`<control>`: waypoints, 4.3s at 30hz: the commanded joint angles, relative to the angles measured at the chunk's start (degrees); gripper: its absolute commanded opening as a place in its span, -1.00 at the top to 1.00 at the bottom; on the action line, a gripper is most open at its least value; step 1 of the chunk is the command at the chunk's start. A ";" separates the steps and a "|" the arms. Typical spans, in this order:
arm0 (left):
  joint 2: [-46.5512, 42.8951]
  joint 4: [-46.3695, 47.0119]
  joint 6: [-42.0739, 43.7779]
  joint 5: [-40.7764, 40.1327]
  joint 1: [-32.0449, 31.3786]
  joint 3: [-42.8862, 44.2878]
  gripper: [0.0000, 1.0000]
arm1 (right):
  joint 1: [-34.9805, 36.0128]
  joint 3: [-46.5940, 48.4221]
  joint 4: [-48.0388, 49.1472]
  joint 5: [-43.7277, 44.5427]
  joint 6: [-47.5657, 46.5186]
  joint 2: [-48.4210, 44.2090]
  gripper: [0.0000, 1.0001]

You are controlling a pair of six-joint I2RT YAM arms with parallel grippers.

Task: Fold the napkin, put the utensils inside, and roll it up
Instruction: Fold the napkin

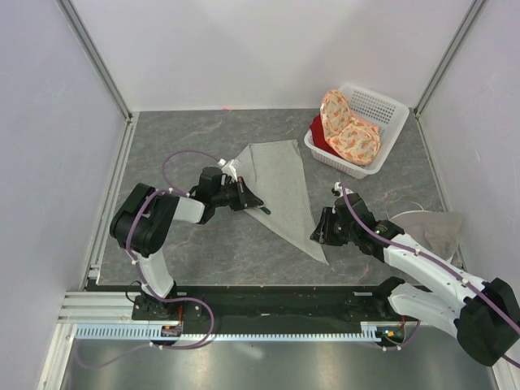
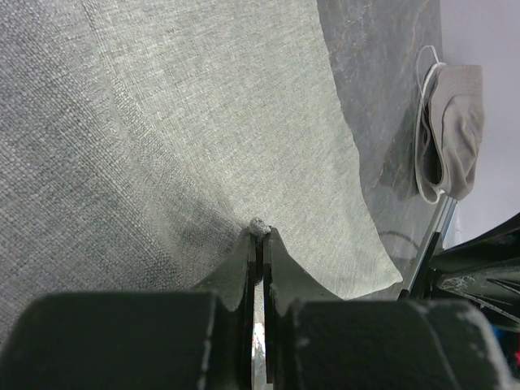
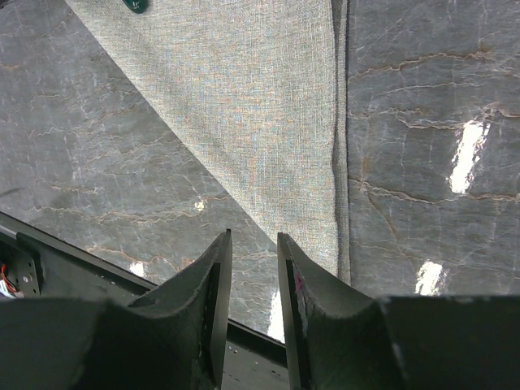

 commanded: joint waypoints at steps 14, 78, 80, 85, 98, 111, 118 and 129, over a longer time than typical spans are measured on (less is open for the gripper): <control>-1.06 8.32 -0.98 0.08 -2.55 -2.69 0.96 | -0.22 1.43 0.49 -0.30 -0.40 0.93 0.21; -3.70 -18.49 1.48 -17.76 18.28 6.89 0.02 | -0.14 0.38 -0.04 -1.09 1.27 2.16 -0.14; -3.87 -17.97 1.22 -16.88 18.28 6.63 0.04 | -0.14 0.46 -0.04 -1.18 1.19 2.33 -0.14; -4.14 -17.26 1.13 -16.61 18.28 5.48 0.27 | -0.14 0.47 -0.04 -1.27 1.10 2.34 -0.14; -10.54 -18.23 -4.39 -18.01 17.67 -2.77 0.96 | -0.14 2.92 -0.13 0.84 -1.62 4.79 -0.17; -43.39 -21.64 -16.89 -28.56 11.88 -25.80 0.96 | -0.23 4.51 2.58 4.18 1.53 8.93 -0.25; -52.81 -28.77 -16.63 -27.52 9.67 -30.90 0.71 | -2.94 -2.08 6.11 4.80 9.88 1.47 -0.40; -56.09 -48.80 -1.37 -25.85 9.58 -9.17 -1.00 | -8.83 -11.75 -3.02 9.27 20.16 -16.99 -0.31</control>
